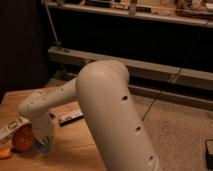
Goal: Pick up the ceramic cup
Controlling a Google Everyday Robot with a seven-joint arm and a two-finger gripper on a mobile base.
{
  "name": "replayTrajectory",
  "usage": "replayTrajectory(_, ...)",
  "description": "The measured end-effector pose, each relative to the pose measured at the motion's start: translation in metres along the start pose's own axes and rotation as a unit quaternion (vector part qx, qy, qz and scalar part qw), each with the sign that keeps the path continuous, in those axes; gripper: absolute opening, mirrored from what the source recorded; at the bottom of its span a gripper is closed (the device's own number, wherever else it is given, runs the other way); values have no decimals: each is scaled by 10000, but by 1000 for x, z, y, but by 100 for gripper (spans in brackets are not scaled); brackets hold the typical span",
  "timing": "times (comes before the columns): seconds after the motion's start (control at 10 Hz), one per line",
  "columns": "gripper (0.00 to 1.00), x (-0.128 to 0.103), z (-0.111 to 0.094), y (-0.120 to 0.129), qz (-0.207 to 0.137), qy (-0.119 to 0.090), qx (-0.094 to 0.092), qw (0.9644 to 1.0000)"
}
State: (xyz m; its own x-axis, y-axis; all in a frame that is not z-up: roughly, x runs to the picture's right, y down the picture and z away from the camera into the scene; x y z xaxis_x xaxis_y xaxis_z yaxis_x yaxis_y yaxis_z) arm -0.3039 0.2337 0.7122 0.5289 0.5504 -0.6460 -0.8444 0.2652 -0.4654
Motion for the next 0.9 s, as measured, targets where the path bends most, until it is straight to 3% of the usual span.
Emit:
replayTrajectory(0.1,0,-6,-39,-5,-3,-345,8,9994)
replayTrajectory(0.2,0,-3,-93,-22,25,-766,225,9968)
replayTrajectory(0.4,0,15,-156,-50,131,-1144,618,9914)
replayTrajectory(0.5,0,22,-174,-57,162,-1227,737,9896)
replayTrajectory(0.6,0,34,-187,-64,190,-1174,902,9888)
replayTrajectory(0.9,0,44,-185,-55,143,-890,1012,9908)
